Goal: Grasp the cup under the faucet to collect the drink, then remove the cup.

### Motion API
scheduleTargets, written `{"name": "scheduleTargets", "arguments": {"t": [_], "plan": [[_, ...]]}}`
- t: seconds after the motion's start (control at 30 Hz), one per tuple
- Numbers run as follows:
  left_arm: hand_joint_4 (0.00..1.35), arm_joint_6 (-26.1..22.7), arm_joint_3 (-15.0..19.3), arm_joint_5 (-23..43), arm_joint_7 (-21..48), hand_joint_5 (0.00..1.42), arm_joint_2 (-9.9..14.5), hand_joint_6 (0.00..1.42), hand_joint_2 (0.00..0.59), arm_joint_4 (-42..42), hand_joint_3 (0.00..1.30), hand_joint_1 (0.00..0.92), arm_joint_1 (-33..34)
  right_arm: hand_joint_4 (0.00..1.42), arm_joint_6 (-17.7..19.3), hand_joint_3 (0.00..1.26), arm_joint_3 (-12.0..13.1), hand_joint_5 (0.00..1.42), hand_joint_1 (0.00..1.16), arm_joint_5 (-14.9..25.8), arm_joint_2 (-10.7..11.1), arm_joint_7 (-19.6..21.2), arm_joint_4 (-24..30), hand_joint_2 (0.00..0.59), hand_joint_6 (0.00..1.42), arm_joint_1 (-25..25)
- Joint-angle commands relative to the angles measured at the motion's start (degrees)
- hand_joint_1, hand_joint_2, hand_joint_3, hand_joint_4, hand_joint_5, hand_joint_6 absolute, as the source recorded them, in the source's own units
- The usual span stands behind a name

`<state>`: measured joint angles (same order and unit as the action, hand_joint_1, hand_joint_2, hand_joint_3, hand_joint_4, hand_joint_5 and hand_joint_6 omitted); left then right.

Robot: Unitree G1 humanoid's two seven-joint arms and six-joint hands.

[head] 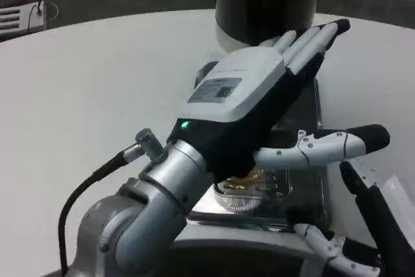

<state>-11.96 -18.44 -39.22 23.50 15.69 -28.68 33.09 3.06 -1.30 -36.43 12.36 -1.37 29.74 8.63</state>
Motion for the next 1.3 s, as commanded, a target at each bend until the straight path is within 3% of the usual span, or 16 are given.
{"name": "scheduleTargets", "arguments": {"t": [0.03,0.37,0.53,0.77,0.93,1.3], "plan": [[0.0,-0.5,-0.5,-0.6,1.5,0.0,0.6,0.0,0.112,0.1,0.0,0.0,-1.8,0.05,-1.0,0.03,-0.8,0.1,0.5,2.2,-0.5,-0.9,-1.2,0.284,0.23,-1.3],[0.0,0.2,0.2,-0.6,0.0,0.0,0.3,0.0,0.115,-0.8,0.0,0.0,-2.6,0.05,-1.9,0.01,-1.6,0.11,0.53,4.9,-0.6,-0.8,-3.7,0.261,0.26,-5.2],[0.0,5.8,3.8,0.4,-12.3,0.0,-2.9,0.0,0.138,-3.0,0.0,0.0,-8.0,0.05,-1.9,0.01,-1.8,0.11,0.54,4.9,-0.7,-0.5,-4.4,0.261,0.25,-6.0],[0.0,12.1,7.8,2.8,-22.6,0.0,-6.3,0.0,0.15,-4.2,0.0,0.0,-14.6,0.05,-1.5,0.01,-1.8,0.11,0.53,5.7,-0.5,-0.6,-5.4,0.256,0.25,-6.4],[0.0,14.4,9.9,3.1,-26.0,0.0,-7.2,0.0,0.157,-6.0,0.0,0.0,-20.5,0.05,-1.5,0.01,-1.9,0.11,0.53,7.1,-0.4,-0.8,-6.3,0.254,0.25,-7.1],[0.0,17.8,12.8,0.1,-32.1,0.01,-8.8,0.0,0.161,-11.2,0.0,0.0,-40.7,0.05,-1.5,0.01,-1.9,0.1,0.53,9.5,0.0,-1.1,-8.4,0.253,0.23,-10.4]]}}
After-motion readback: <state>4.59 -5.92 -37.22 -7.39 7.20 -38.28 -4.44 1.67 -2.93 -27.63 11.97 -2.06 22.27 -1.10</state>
